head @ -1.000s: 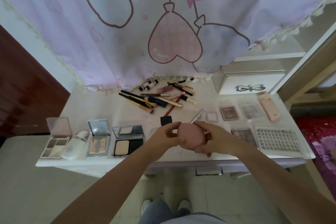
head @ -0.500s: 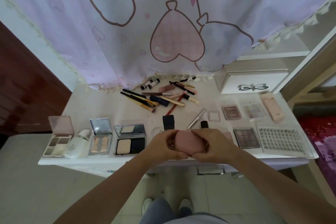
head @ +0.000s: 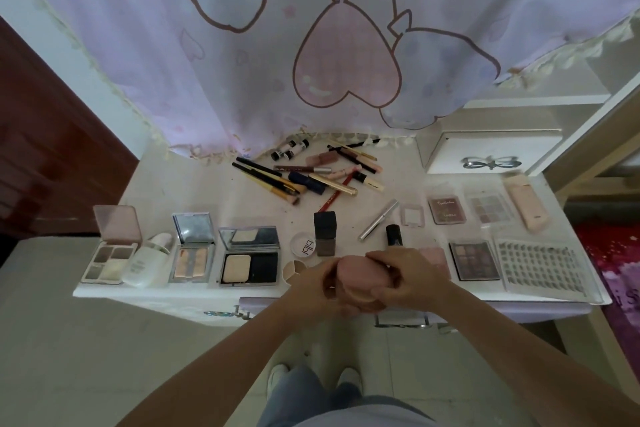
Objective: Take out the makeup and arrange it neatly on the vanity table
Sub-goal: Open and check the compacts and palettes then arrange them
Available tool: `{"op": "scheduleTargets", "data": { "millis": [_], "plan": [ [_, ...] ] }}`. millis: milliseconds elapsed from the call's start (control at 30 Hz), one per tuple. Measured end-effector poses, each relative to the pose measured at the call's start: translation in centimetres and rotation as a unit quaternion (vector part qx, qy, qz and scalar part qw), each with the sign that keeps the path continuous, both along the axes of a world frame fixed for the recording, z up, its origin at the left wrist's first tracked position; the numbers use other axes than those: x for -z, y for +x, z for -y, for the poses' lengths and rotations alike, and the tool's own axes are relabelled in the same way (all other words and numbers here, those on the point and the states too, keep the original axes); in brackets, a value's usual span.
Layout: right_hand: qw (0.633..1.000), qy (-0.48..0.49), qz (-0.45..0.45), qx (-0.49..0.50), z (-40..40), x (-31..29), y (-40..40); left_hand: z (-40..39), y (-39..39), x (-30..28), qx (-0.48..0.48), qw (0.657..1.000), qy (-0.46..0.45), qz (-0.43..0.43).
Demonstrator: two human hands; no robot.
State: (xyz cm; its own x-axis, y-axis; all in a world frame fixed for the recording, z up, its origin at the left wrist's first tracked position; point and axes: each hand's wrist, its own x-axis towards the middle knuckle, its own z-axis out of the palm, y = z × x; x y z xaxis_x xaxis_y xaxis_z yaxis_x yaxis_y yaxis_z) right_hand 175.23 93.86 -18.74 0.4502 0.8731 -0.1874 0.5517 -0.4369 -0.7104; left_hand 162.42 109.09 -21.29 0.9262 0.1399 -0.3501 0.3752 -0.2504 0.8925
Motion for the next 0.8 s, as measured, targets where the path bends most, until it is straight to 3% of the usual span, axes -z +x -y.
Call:
{"op": "scheduleTargets", "data": {
  "millis": [133, 267, 500, 633, 800],
  "plan": [
    [0.991, -0.055, -0.118, 0.035, -0.4, 1.4, 1.2, 0.5, 0.2, 1.1, 0.005, 1.0, 0.025, -0.008],
    [0.96, -0.044, -0.211, 0.181, -1.9, 3.3, 1.8, 0.8, 1.1, 2.3, -0.019, 0.993, 0.115, -0.026],
    [0.931, -0.093, -0.193, 0.294, -4.2, 4.9, 1.7, 1.2, 2.9, 4.0, 0.001, 0.975, 0.206, -0.077],
    [0.941, -0.148, -0.128, 0.277, -4.7, 4.8, 2.6, 1.1, 3.6, 4.7, 0.044, 0.957, 0.268, -0.101],
    [0.947, -0.153, -0.134, 0.25, -5.3, 4.4, 3.4, 1.6, 4.5, 5.3, 0.067, 0.935, 0.317, -0.141]
  ]
}}
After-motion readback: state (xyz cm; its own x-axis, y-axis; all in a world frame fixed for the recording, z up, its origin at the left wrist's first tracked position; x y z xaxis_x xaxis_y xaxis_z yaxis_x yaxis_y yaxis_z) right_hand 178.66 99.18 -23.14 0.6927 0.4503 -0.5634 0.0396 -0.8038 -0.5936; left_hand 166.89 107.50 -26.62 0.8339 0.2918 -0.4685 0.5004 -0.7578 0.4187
